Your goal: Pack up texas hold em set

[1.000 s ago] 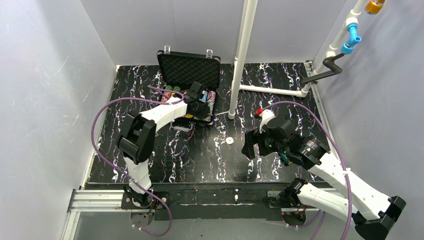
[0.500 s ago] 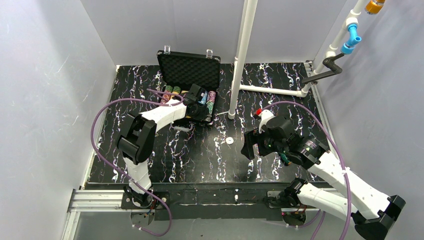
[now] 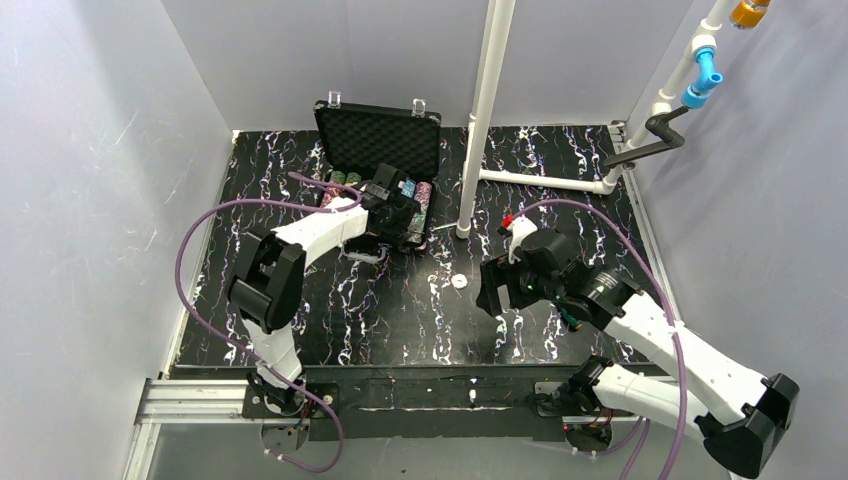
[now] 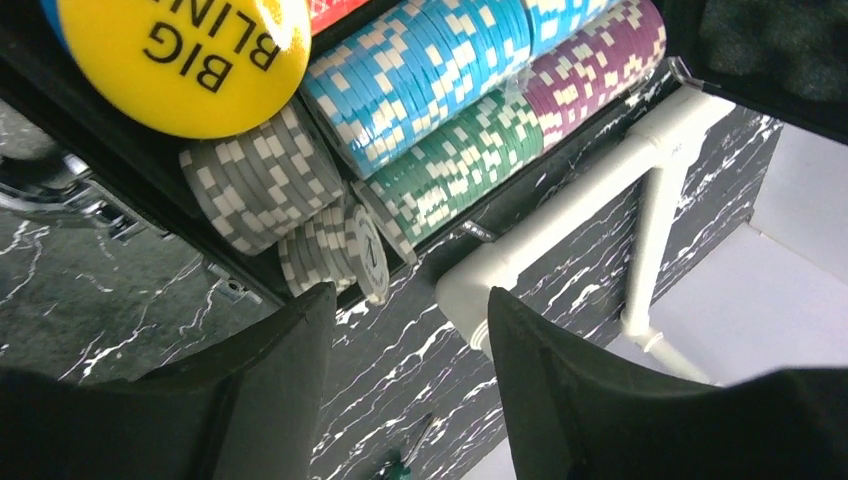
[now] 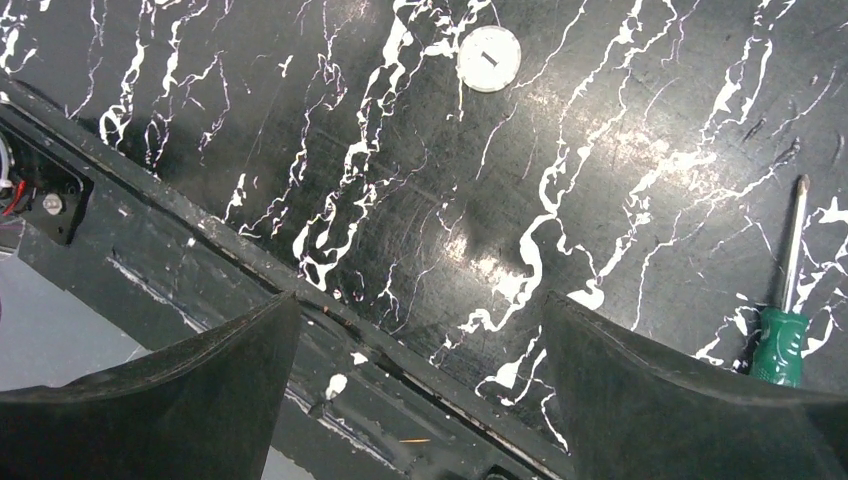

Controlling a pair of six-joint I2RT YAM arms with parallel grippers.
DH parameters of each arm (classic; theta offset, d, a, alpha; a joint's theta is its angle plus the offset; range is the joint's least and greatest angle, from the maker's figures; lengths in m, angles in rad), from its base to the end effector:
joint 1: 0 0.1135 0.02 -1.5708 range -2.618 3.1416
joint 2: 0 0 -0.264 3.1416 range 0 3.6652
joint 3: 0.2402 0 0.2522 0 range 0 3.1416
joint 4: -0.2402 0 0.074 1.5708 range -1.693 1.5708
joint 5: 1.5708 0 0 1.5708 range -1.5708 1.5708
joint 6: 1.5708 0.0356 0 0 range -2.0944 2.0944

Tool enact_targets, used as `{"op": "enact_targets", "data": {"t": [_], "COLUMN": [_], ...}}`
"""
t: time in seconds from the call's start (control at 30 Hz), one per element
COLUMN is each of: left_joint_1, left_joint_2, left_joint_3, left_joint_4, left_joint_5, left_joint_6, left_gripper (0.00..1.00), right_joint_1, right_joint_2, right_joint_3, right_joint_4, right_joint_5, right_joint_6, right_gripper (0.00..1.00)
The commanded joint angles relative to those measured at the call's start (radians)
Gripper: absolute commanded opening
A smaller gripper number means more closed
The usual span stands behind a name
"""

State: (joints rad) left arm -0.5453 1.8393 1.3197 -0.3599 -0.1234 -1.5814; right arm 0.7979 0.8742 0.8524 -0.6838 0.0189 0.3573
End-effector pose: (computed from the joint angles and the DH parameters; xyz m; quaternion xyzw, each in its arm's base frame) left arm 0.3461 -0.2048 0.2143 -0.4832 0.8055 -0.2674 0.2150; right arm 0.1263 0.1286 0.2996 -0.1945 0.8868 0.2217 0.3559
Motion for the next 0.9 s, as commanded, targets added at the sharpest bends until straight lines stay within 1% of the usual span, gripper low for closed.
{"op": "enact_targets", "data": {"t": [0.0, 0.07, 0.17, 0.2, 0.27, 0.33, 0.4, 0.47, 0.57, 0.67, 0.77, 0.87], "left_joint_1": [0.01, 0.011, 0.017, 0.021, 0.03, 0.043, 0.056, 0.069, 0.075, 0.077, 0.076, 0.076], "left_joint_2": [-0.127, -0.161, -0.222, -0.25, -0.341, -0.426, -0.51, -0.593, -0.728, -0.847, -0.915, -0.941], "left_joint_3": [-0.036, -0.055, -0.089, -0.112, -0.171, -0.231, -0.284, -0.331, -0.411, -0.499, -0.553, -0.576], "left_joint_4": [-0.042, -0.031, -0.029, -0.019, 0.009, 0.014, -0.027, -0.106, -0.148, -0.144, -0.136, -0.139], "left_joint_5": [-0.01, -0.003, 0.023, 0.039, 0.08, 0.149, 0.19, 0.219, 0.279, 0.352, 0.414, 0.459], "left_joint_6": [0.09, 0.158, 0.314, 0.378, 0.505, 0.637, 0.728, 0.795, 0.837, 0.815, 0.805, 0.807], "left_gripper": [0.57, 0.58, 0.6, 0.62, 0.7, 0.73, 0.76, 0.77, 0.78, 0.79, 0.79, 0.79], "right_joint_1": [-0.002, -0.003, -0.003, -0.003, -0.003, -0.003, -0.004, -0.003, -0.001, -0.002, -0.001, -0.001], "right_joint_2": [0.062, 0.111, 0.199, 0.236, 0.312, 0.387, 0.457, 0.532, 0.654, 0.754, 0.825, 0.885], "right_joint_3": [-0.003, 0.007, 0.033, 0.047, 0.095, 0.14, 0.181, 0.228, 0.293, 0.36, 0.414, 0.449], "right_joint_4": [0.08, 0.093, 0.113, 0.113, 0.083, 0.058, 0.04, 0.022, 0.007, -0.009, -0.009, -0.012], "right_joint_5": [-0.011, -0.012, -0.007, -0.002, 0.017, 0.027, 0.044, 0.06, 0.065, 0.075, 0.093, 0.103], "right_joint_6": [0.017, 0.027, 0.026, 0.025, 0.026, 0.024, 0.022, 0.02, 0.016, 0.019, 0.022, 0.023], "right_gripper": [0.97, 0.97, 0.97, 0.96, 0.95, 0.94, 0.94, 0.94, 0.92, 0.88, 0.85, 0.82]}}
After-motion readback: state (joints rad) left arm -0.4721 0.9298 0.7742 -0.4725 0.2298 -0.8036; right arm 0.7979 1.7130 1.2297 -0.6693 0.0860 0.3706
